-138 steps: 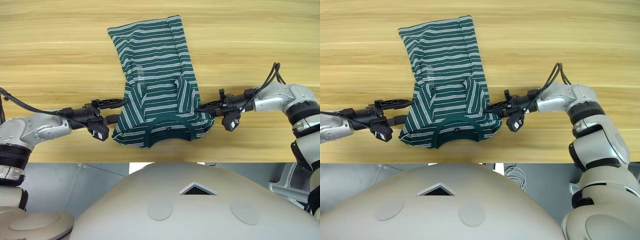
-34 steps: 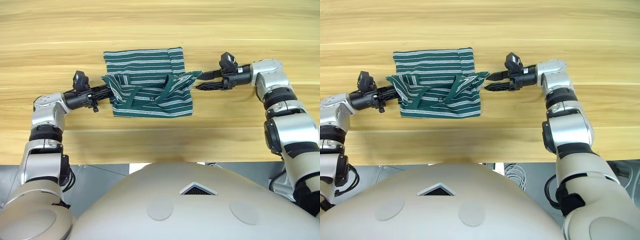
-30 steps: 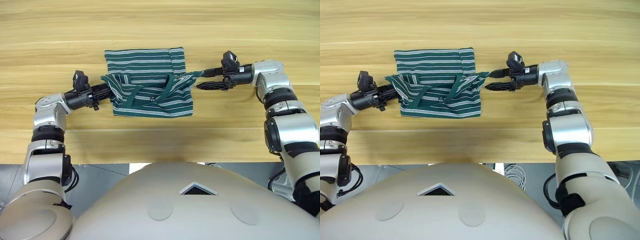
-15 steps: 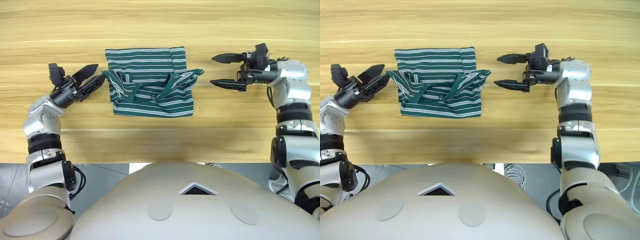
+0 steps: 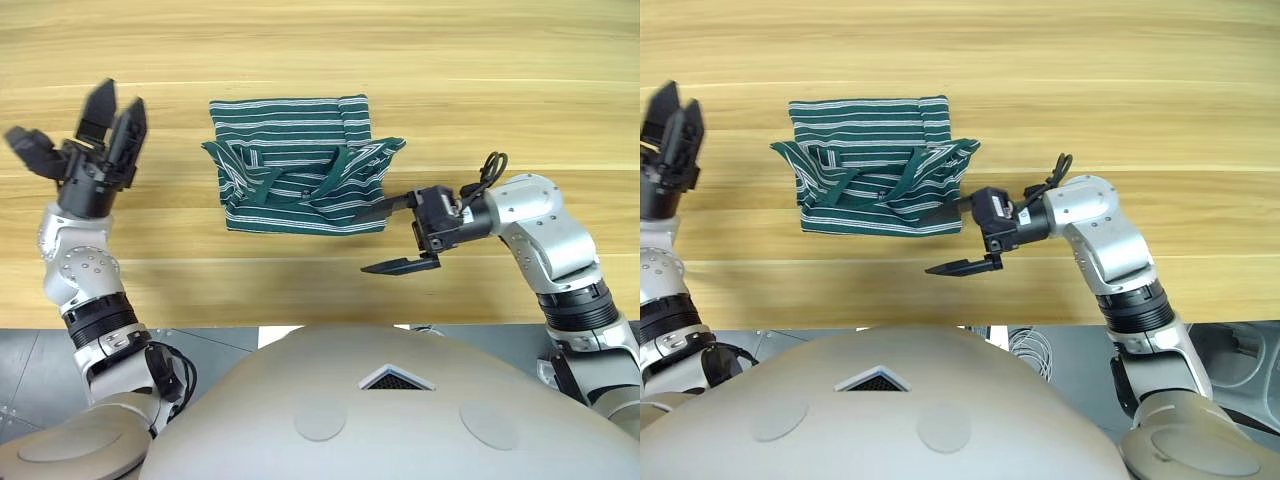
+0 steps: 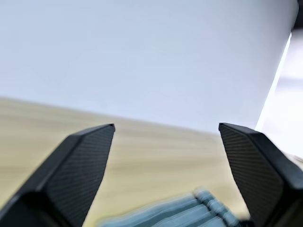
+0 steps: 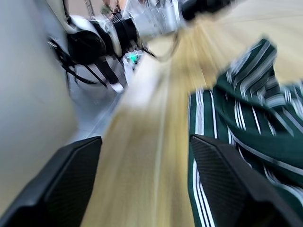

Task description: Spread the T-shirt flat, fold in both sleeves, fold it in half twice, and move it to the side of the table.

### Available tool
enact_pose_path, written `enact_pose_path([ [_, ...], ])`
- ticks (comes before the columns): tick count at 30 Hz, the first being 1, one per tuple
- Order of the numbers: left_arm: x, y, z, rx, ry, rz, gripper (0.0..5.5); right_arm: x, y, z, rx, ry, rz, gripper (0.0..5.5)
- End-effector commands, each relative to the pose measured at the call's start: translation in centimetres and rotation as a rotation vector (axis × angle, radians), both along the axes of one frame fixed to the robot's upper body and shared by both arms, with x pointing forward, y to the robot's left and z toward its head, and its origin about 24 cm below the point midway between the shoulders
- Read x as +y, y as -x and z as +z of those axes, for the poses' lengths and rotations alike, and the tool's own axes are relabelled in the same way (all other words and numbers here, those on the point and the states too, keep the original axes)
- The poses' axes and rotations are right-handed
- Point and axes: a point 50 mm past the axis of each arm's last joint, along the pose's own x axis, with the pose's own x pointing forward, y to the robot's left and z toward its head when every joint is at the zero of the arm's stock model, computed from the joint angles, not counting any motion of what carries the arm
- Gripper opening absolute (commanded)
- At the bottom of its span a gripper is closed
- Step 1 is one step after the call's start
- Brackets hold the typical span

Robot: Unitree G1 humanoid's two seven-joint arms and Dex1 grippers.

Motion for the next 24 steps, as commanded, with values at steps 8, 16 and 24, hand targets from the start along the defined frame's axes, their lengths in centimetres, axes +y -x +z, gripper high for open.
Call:
enact_pose_path([
  [8,-2.2,1.6,2.5,-0.140,0.016,0.104,3.98,2.9,-2.6,-2.6,0.040,0.166,-0.141,1.55],
  [16,-4.3,2.2,0.9,-0.104,0.048,0.032,3.98,4.4,-4.4,-2.5,0.074,0.127,-0.253,0.02],
  [24,-5.0,2.9,-0.3,-0.077,0.103,0.014,3.98,5.9,-7.4,-2.2,0.087,0.060,-0.430,0.02],
])
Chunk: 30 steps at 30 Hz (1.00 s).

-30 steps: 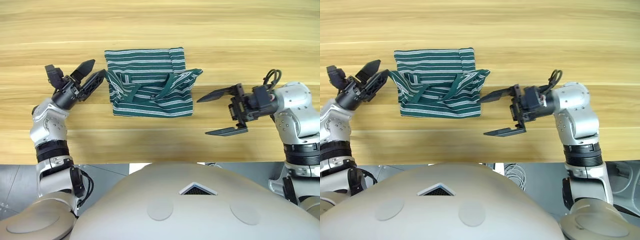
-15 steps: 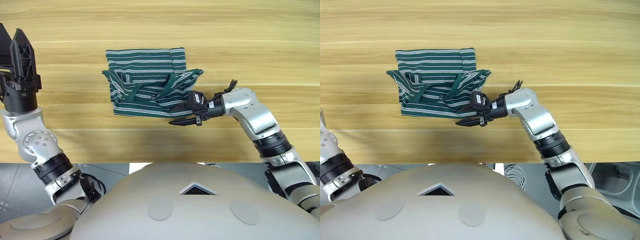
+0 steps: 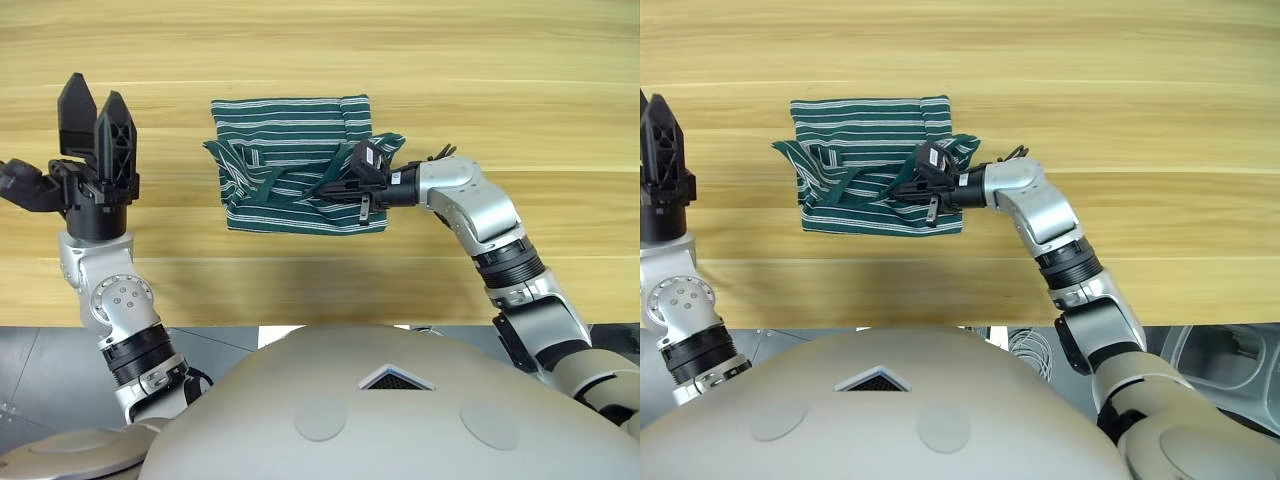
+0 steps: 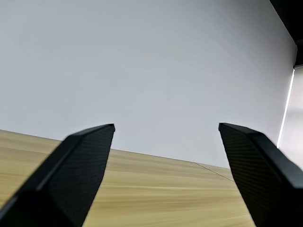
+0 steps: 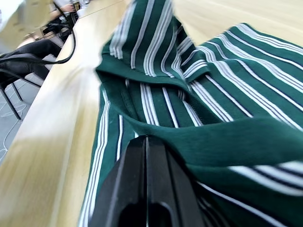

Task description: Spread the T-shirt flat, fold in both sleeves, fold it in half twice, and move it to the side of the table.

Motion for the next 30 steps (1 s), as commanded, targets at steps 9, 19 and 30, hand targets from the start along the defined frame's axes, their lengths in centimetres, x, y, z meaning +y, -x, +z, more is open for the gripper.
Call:
enact_pose_path([
  [9,-1.4,0.8,-1.4,0.023,0.056,-0.036,3.98,-0.7,-7.5,1.6,-0.172,-0.039,-0.469,0.02],
  [19,-2.1,2.4,-1.9,0.058,-0.142,-0.147,3.98,-2.4,-7.1,3.5,-0.340,-0.170,-0.416,0.02],
  [30,-2.5,7.0,-5.2,0.279,-0.637,-0.320,3.98,-3.8,-2.1,4.8,-0.358,-0.284,-0.104,0.02],
])
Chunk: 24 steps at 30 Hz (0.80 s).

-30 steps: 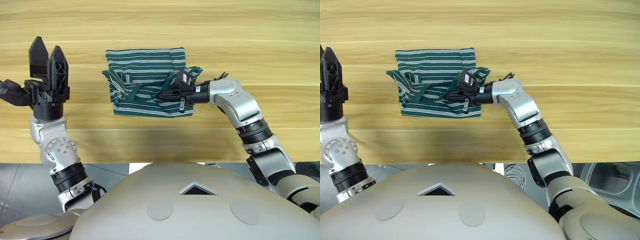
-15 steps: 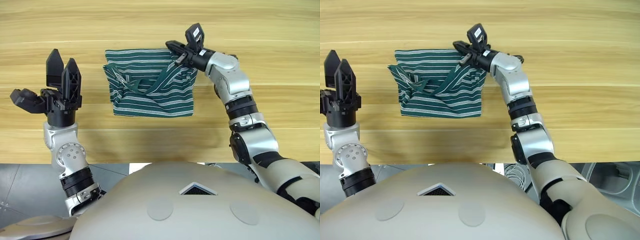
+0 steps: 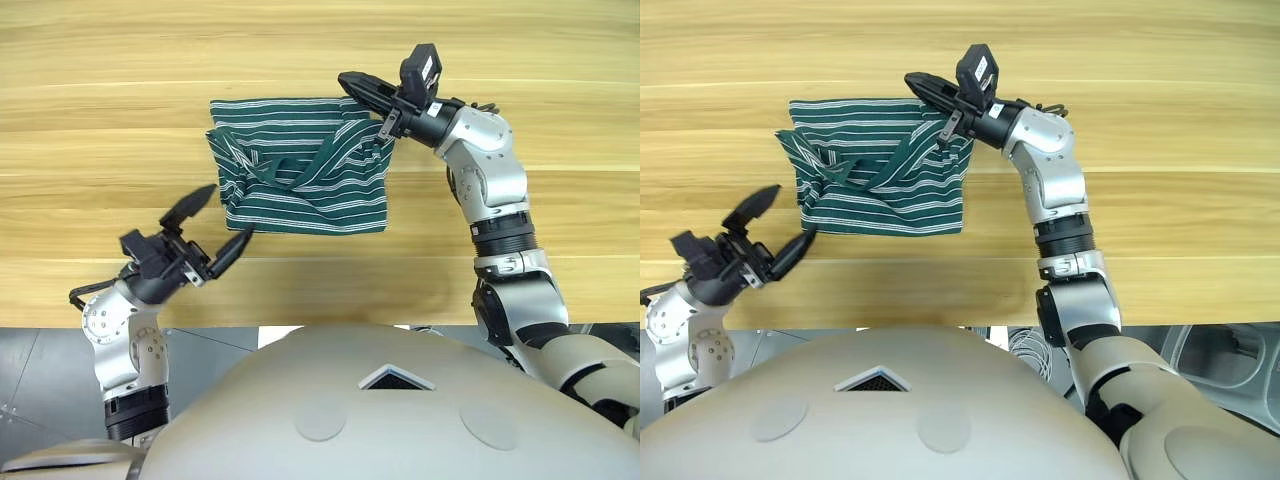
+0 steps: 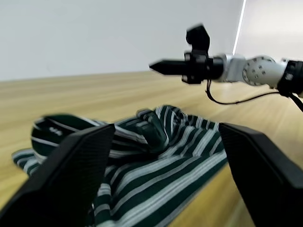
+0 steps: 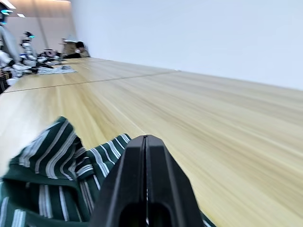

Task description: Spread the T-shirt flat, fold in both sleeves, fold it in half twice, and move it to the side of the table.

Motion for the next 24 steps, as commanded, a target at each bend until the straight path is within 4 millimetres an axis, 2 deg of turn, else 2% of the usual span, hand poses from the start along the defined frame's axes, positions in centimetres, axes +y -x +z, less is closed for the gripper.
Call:
enact_pose_path([
  [1,0.8,-0.3,0.2,-0.013,-0.072,-0.005,3.98,-0.7,3.2,-0.6,0.009,0.057,0.200,0.02],
  [4,0.7,-1.0,0.2,-0.022,-0.077,-0.023,3.98,-0.8,5.4,-2.5,0.028,0.172,0.300,0.02],
  [8,-0.2,-2.5,0.2,0.011,-0.042,-0.039,3.98,-0.7,6.5,-4.5,0.021,0.301,0.368,0.02],
  [13,-0.9,-3.8,0.3,0.086,-0.053,-0.054,3.98,0.0,6.1,-6.2,0.018,0.391,0.350,0.02],
  [18,-0.2,-4.9,-0.4,0.229,-0.140,-0.080,3.98,1.4,4.7,-7.5,0.039,0.460,0.253,0.02],
  [24,-1.9,-5.3,-0.8,0.348,-0.212,-0.246,3.98,1.4,5.5,-8.9,0.029,0.544,0.312,0.02],
])
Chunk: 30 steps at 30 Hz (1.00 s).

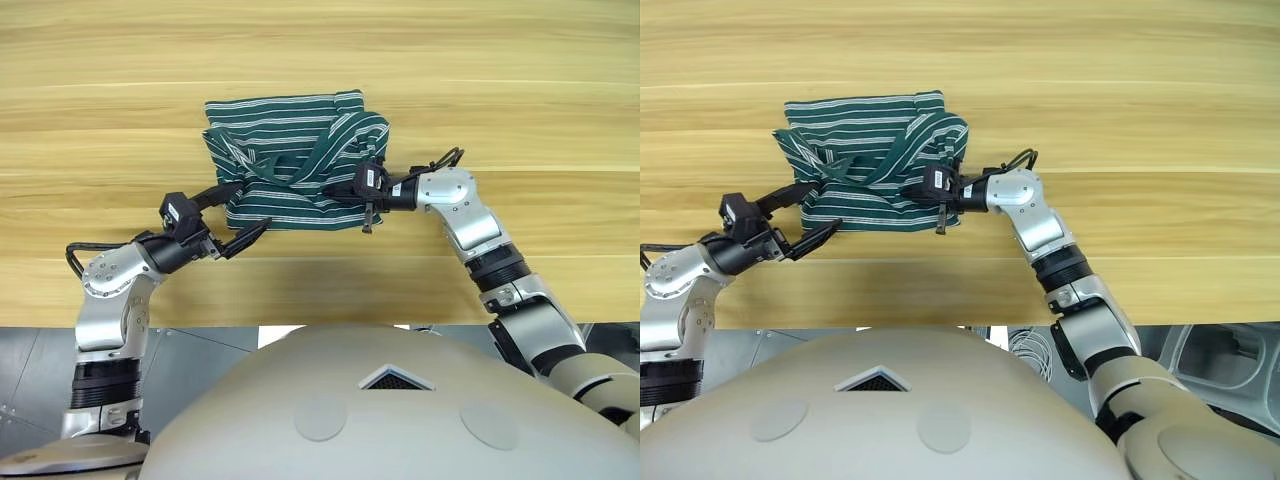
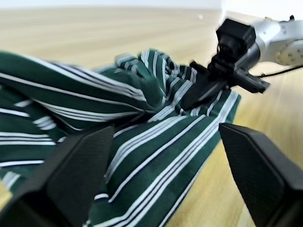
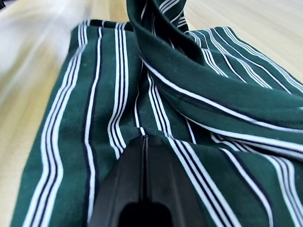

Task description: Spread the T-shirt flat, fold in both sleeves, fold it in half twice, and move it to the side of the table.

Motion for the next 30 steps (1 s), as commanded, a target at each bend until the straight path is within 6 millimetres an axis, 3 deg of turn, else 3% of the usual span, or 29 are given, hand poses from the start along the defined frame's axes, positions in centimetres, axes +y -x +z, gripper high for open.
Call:
enact_pose_path([
  [1,-1.3,-0.4,0.0,0.064,-0.068,-0.124,3.98,-0.7,0.9,-1.6,0.025,0.099,0.044,0.02],
  [9,-4.0,-2.3,1.2,0.112,-0.033,-0.212,3.98,-1.2,2.7,-1.5,-0.032,0.124,0.188,0.02],
  [14,-4.2,-3.8,2.0,0.144,0.041,-0.177,3.98,-1.5,3.7,-1.8,-0.052,0.143,0.245,0.02],
  [21,-4.4,-6.1,0.7,0.242,0.044,-0.135,3.98,-1.6,5.0,-2.2,-0.069,0.154,0.303,0.02],
  [24,-4.5,-7.1,-0.9,0.249,-0.023,-0.107,3.98,-1.5,5.3,-2.1,-0.077,0.144,0.318,0.02],
  [30,-2.6,-9.4,-3.6,0.190,-0.157,0.006,3.98,-2.2,6.3,-1.5,-0.079,0.113,0.361,0.02],
])
